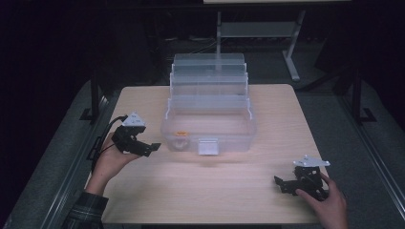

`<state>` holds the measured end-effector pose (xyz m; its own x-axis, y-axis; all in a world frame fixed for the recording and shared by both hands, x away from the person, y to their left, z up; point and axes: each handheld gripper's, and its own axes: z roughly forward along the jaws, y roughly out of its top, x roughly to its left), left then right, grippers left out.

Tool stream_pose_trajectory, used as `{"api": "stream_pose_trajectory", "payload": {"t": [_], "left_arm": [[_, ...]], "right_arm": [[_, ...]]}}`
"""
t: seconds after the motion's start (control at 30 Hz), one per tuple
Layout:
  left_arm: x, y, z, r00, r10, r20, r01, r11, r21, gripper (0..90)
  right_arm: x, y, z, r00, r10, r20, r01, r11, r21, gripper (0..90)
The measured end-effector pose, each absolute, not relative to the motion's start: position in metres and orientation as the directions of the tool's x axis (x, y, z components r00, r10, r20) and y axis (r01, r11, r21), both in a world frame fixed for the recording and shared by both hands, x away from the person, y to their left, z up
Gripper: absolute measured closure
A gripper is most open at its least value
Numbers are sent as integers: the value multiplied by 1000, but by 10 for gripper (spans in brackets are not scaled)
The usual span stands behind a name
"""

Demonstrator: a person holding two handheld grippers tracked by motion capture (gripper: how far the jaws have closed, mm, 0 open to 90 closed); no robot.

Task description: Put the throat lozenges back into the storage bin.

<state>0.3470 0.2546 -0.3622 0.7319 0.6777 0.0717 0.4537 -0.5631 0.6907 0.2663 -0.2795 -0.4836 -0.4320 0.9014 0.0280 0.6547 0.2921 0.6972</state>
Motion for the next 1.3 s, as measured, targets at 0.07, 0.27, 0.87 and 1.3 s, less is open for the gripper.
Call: {"api": "stream_pose_trajectory", "payload": {"t": [0.07, 0.27, 0.87, 1.3], "left_arm": [[343, 257, -364, 730, 679, 74, 452, -561, 694, 113], [331, 265, -373, 723, 687, 74, 454, -553, 699, 113], [300, 286, -412, 686, 725, 61, 485, -518, 705, 119], [281, 294, -439, 666, 744, 49, 501, -496, 709, 119]], "right_arm": [[266, -279, -484, -432, 902, 28, 655, 292, 697, 0], [266, -279, -484, -432, 902, 28, 655, 292, 697, 0], [266, -279, -484, -432, 902, 28, 655, 292, 697, 0], [266, -279, -484, -432, 901, 28, 655, 292, 697, 0]]}}
